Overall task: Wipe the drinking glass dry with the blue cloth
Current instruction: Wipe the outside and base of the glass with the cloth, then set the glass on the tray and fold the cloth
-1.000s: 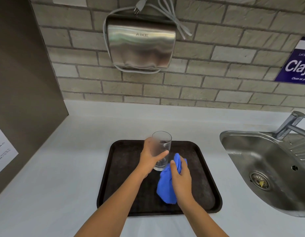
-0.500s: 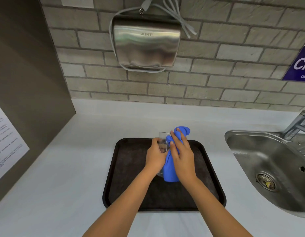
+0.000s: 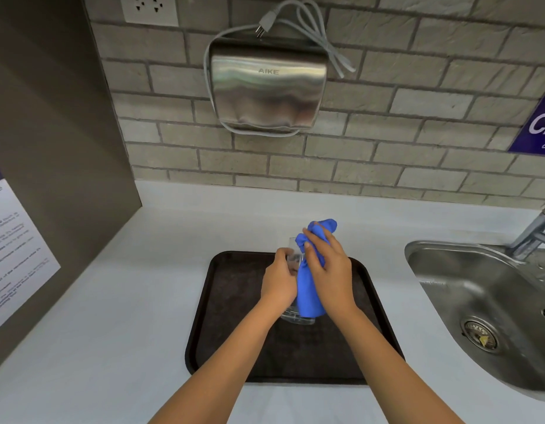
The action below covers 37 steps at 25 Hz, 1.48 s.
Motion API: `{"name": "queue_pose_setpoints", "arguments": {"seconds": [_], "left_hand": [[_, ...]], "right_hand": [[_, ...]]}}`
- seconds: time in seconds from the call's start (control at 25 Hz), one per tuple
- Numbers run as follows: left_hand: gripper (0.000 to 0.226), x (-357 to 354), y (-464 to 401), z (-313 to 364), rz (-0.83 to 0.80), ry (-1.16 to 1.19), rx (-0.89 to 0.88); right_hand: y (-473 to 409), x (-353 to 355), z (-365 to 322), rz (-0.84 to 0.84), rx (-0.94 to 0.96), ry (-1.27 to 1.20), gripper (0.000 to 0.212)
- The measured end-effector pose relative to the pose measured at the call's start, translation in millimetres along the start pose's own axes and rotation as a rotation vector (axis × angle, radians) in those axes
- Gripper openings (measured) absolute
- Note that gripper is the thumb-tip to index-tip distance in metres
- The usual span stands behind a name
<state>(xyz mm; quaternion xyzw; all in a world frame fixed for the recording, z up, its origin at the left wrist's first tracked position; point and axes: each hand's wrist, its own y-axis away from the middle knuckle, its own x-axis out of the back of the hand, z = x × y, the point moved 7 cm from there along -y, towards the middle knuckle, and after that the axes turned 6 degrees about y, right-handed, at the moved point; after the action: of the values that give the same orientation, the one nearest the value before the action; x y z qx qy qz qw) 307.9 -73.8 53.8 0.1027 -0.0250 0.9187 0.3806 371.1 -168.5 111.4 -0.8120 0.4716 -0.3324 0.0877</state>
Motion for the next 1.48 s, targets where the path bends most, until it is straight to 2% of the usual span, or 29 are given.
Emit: {"name": "queue_pose_setpoints", "arguments": {"seconds": [0.12, 0.24, 0.32, 0.44, 0.52, 0.64, 0.72, 0.76, 0.8, 0.84, 0.88, 0.92, 0.96, 1.0, 1.08, 1.12, 1.2, 1.32, 1.48], "left_hand": [[0.044, -1, 0, -4, -0.006, 0.131, 0.021], [0.046, -1, 0, 2, -0.047, 0.289, 0.026], [0.048, -2, -2, 8, -0.084, 0.308, 0.036], [0.049, -1, -5, 9, -0.13, 0.343, 0.094], [0.042, -2, -6, 8, -0.188, 0.424, 0.116], [0.044, -2, -11, 13, -0.279, 0.72, 0.143], [0.05, 0, -18, 16, -0.294, 0.82, 0.156], [0.053, 0, -21, 17, -0.294, 0.836, 0.155], [0.055, -1, -22, 18, -0.293, 0.844, 0.161], [0.058, -2, -23, 16, -0.285, 0.828, 0.176], [0.059, -3, -23, 16, -0.277, 0.788, 0.187], [0.062, -2, -22, 14, -0.26, 0.704, 0.181], [0.066, 0, -21, 14, -0.244, 0.577, 0.156], [0.068, 3, -20, 14, -0.23, 0.425, 0.118], [0.069, 6, -19, 12, -0.218, 0.199, 0.04], [0.07, 6, -18, 9, -0.218, 0.158, 0.025], [0.071, 6, -17, 4, -0.215, 0.173, 0.039], [0.063, 2, -18, -5, -0.222, 0.239, 0.06], [0.062, -3, -19, -22, -0.208, 0.247, 0.021]], "right_hand": [[-9, 9, 18, 0.08, -0.183, -0.12, 0.027], [-11, 9, 41, 0.047, -0.424, -0.362, 0.029], [-5, 11, 38, 0.064, -0.383, -0.328, 0.03], [-1, 11, 5, 0.054, -0.124, -0.169, 0.033], [-4, 7, 8, 0.013, -0.13, -0.185, 0.033], [-3, -2, 39, -0.124, -0.413, -0.539, 0.035], [9, -16, 48, -0.188, -0.545, -0.61, 0.036], [18, -18, 42, -0.198, -0.532, -0.599, 0.046], [25, -19, 34, -0.204, -0.427, -0.557, 0.07], [28, -22, 29, -0.2, -0.322, -0.506, 0.104], [28, -26, 27, -0.172, -0.274, -0.444, 0.126], [28, -32, 31, -0.18, -0.24, -0.384, 0.127], [27, -32, 30, -0.227, -0.215, -0.381, 0.11], [24, -31, 36, -0.245, -0.235, -0.374, 0.085], [25, -21, 69, -0.175, -0.434, -0.432, 0.038], [29, -18, 78, -0.129, -0.557, -0.529, 0.024], [34, -14, 82, -0.049, -0.6, -0.513, 0.025], [41, -16, 85, -0.029, -0.629, -0.488, 0.03], [48, -3, 98, 0.033, -0.659, -0.276, 0.035]]}}
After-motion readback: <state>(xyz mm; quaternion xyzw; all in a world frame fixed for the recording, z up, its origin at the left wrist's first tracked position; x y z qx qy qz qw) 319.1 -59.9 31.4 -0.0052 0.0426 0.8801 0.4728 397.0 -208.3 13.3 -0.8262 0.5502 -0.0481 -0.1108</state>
